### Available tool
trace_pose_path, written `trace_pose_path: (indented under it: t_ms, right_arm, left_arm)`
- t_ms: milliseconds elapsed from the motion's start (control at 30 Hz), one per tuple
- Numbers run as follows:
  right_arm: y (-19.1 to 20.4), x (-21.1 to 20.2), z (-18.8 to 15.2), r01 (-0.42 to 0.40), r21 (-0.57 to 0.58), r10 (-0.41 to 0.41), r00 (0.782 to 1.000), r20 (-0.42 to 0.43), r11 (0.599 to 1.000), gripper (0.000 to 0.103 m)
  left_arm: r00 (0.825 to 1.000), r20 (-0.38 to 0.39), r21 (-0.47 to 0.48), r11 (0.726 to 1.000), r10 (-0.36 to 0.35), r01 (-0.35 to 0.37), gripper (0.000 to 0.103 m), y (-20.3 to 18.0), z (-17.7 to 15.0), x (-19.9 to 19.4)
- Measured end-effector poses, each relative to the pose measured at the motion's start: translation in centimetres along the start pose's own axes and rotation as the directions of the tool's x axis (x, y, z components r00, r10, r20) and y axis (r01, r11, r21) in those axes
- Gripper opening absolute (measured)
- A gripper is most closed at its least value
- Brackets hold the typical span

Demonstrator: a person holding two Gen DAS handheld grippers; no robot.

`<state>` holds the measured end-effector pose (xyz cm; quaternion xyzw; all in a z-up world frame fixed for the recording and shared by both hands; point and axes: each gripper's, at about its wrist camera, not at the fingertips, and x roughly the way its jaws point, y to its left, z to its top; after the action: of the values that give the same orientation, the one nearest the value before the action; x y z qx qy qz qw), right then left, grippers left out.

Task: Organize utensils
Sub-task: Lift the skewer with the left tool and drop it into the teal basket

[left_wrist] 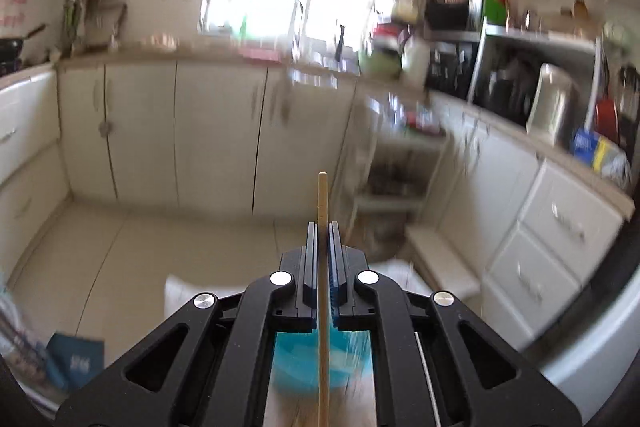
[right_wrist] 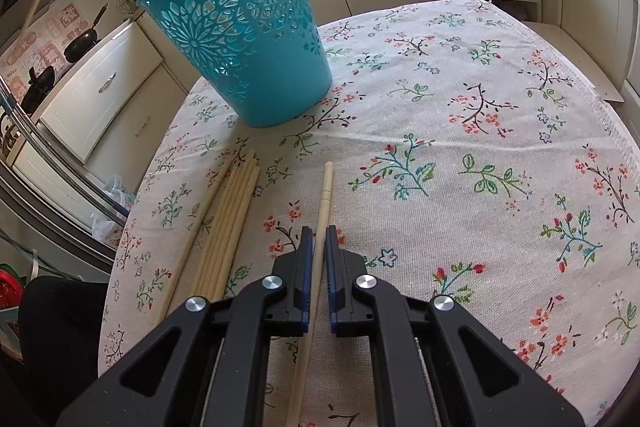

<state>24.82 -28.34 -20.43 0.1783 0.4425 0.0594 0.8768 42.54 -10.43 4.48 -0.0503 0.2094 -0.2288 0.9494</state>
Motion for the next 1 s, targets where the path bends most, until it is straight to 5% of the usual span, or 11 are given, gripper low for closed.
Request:
trace_pose_path:
  t_ms: [67,167,367,633,700,867,1000]
  right_arm:
    - [0.1,0.0,0.0,0.006,-0.008,-0.006,1.000,0.002,1.000,0.007]
    - [0.1,0.0,0.0,0.011,-0.015,-0.010,1.000,0.004,1.000,0.007]
    - [-0.2,0.0,0.1,0.002,-0.011,-0.002,1.000,0.001,1.000,0.007]
    - [-0.1,0.1,0.1,0.007,-0.017,-0.007,1.000,0.003,1.000,0.007]
    - [-0.1,0.1,0.1,0.006,-0.017,-0.006,1.000,0.003,1.000,0.007]
    - [-0.1,0.1,0.4,-0.021,-0.014,0.021,1.000,-0.014,1.000,0.019]
    - [1.4,0.2,0.2,0.065,-0.102,-0.067,0.998,-0.007,0.993,0.012]
  left_arm:
    - [0.995,0.095,0.005,0.999,0.044,-0.045,0.005,-0.9,1.1,1.4]
    - [0.987,0.126,0.015,0.995,0.096,-0.098,0.005,-1.6,1.0,4.4]
    - [0.988,0.036,-0.014,0.989,0.147,-0.147,0.005,-0.8,-2.6,9.4]
    - [0.979,-0.077,0.028,0.982,0.190,-0.188,0.006,0.9,-6.6,10.4]
    - [0.973,-0.114,0.032,0.979,0.202,-0.200,0.011,1.6,-7.6,9.8]
    - [0.967,-0.134,0.000,0.976,0.218,-0.220,0.047,2.8,-9.2,5.9]
    - [0.969,-0.128,-0.042,0.975,0.211,-0.218,0.054,4.3,-10.9,2.5]
